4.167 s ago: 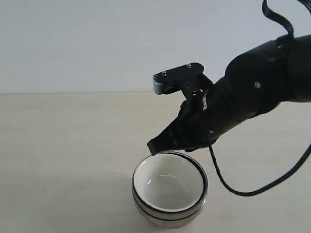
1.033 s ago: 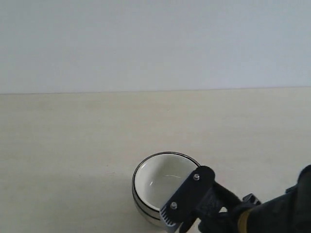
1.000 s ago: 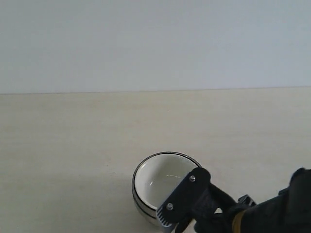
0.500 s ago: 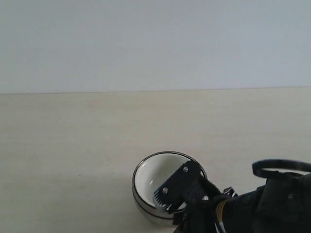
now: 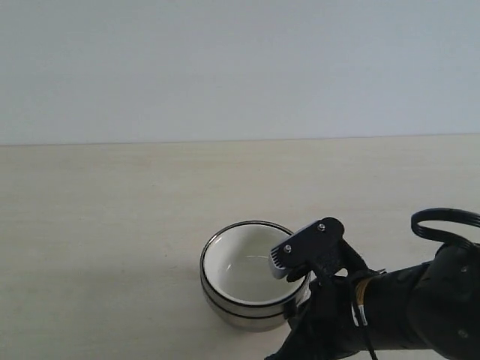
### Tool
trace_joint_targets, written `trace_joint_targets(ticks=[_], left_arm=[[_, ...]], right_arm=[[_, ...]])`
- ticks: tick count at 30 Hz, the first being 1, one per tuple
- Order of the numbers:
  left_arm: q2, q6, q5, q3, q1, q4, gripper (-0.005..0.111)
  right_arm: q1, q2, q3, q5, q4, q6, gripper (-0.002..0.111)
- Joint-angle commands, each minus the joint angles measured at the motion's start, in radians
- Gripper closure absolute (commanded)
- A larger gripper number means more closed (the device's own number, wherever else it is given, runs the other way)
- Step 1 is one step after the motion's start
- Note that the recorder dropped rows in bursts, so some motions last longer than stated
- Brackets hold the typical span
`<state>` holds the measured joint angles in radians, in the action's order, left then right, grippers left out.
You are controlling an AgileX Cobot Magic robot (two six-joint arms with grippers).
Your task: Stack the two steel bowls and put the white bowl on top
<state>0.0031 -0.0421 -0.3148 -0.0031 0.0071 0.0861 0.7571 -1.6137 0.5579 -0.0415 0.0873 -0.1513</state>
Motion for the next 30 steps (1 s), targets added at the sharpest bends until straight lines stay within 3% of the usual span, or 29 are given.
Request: trace_joint_targets(ticks=[1, 6, 15, 30], left_arm=[[-0.003, 0.005, 0.008, 0.003, -0.005, 0.000, 0.103], [-0.003, 0.005, 0.008, 0.003, -0.005, 0.000, 0.103], [-0.003, 0.005, 0.008, 0.003, -0.005, 0.000, 0.103], [-0.003, 0.005, 0.008, 0.003, -0.005, 0.000, 0.103]], right_arm=[[0.010, -0.001, 0.004, -0.113, 0.000, -0.031, 0.108], [0.010, -0.001, 0.004, -0.175, 0.000, -0.034, 0.108], [0.010, 0.055, 0.004, -0.104, 0.000, -0.035, 0.108], [0.010, 0.723, 0.004, 0.237, 0.000, -0.030, 0.108]])
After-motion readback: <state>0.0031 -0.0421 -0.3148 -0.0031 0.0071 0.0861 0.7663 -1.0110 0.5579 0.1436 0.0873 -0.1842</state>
